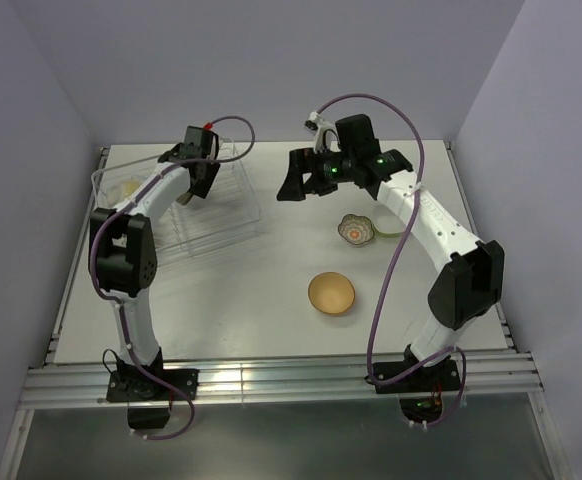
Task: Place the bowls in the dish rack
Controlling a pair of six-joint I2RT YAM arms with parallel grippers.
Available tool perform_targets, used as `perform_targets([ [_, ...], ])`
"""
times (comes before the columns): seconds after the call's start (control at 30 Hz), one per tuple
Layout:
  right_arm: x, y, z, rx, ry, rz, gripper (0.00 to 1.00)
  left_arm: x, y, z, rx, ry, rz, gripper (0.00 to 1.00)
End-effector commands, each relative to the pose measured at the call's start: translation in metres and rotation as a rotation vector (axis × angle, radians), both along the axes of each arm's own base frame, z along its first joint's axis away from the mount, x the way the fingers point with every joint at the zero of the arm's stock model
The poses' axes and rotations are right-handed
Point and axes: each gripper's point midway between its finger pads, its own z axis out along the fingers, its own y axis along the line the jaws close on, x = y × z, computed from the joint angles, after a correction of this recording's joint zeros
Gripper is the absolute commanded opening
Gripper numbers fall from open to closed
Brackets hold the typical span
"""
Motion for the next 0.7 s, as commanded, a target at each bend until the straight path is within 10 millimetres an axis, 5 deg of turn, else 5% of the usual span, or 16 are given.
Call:
perform_targets([
  [0.0, -0.003, -0.008, 0.022, 0.020, -0.068, -0.004, 1.00, 0.021, -0.004, 0.039, 0.029, -0.127, -0.001, 0.00],
  [0.33, -0.002, -0.016, 0.024, 0.008, -0.064, -0.012, 1.00, -0.021, -0.027, 0.041, 0.027, -0.048, -0.052, 0.00],
  [0.67, -0.005, -0.023, 0.027, 0.003, -0.071, -0.021, 1.00, -0.051, -0.024, 0.020, 0.045, 0.018, -0.039, 0.03],
])
